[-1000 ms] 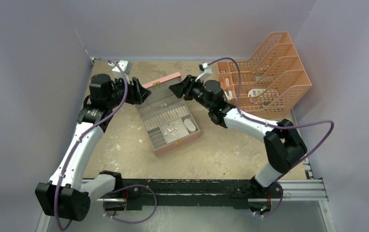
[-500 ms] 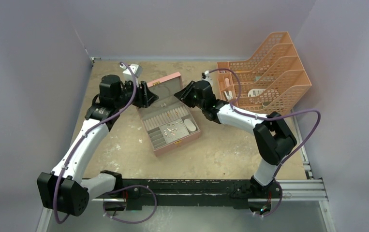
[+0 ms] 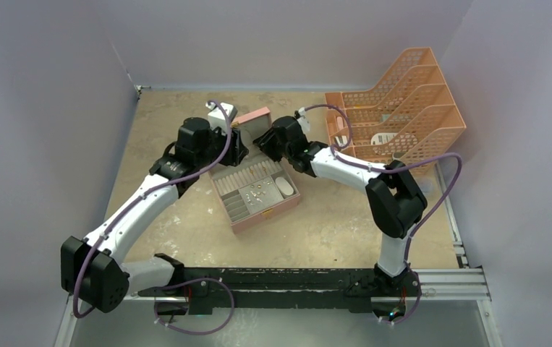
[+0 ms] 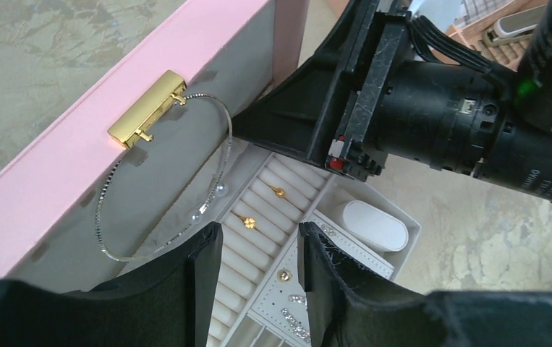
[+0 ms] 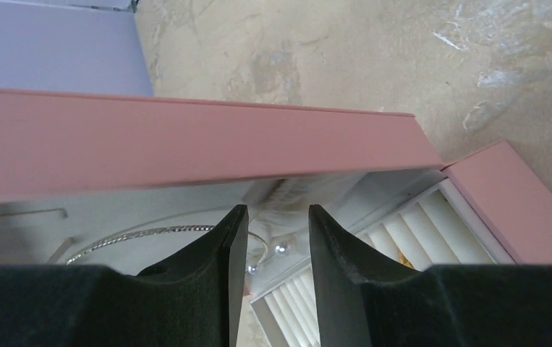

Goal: Organize the mixed jewelry
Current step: Place the jewelry in the jewelry box.

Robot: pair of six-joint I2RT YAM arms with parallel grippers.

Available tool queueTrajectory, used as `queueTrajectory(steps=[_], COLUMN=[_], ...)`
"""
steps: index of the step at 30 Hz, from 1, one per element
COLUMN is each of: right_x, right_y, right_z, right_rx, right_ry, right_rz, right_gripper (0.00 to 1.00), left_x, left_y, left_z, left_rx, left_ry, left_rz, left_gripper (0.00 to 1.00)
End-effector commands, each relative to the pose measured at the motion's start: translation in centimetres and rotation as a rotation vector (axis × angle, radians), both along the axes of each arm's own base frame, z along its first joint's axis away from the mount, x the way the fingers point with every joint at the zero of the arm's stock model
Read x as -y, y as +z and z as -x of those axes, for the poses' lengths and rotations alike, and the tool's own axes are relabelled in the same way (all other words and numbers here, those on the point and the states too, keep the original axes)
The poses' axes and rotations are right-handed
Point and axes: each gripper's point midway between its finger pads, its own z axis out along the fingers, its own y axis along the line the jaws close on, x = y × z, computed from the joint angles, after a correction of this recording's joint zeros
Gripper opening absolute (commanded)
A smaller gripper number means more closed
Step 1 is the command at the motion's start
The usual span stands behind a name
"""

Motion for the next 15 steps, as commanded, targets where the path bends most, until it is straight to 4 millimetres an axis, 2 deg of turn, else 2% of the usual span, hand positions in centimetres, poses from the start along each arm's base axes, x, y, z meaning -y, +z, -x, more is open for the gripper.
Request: queueTrajectory(steps=[1,10,12,15], right_x=[1.0,-0.5,-0.5,-0.5], right_y=[0.1,-2.5,-3.0,-3.1], right_z=[-0.9,-0.3,0.1,0.5], right_rx=[-0.020,-0.081,-0.086,-0.078], right_ry=[-0.093,-0.023,0.000,0.024], right_rz=[0.004,0.009,0.014,0.016], right_gripper=[0.39,0.40,0.36,0.24], left_x=[0.2,1.8,1.9,1.8], left_y=[1.4,-0.3,-0.6,-1.1], left_z=[-1.6,-1.5,-1.5,-1.4], left_rx=[0.094,0.144,0.162,0.157], left_ry=[0.028,-0.036,-0.046,-0.066], left_rz=[-0.024,-0.134,-0.171,-0.202], left_gripper=[0.42,0.42,0.42,0.41])
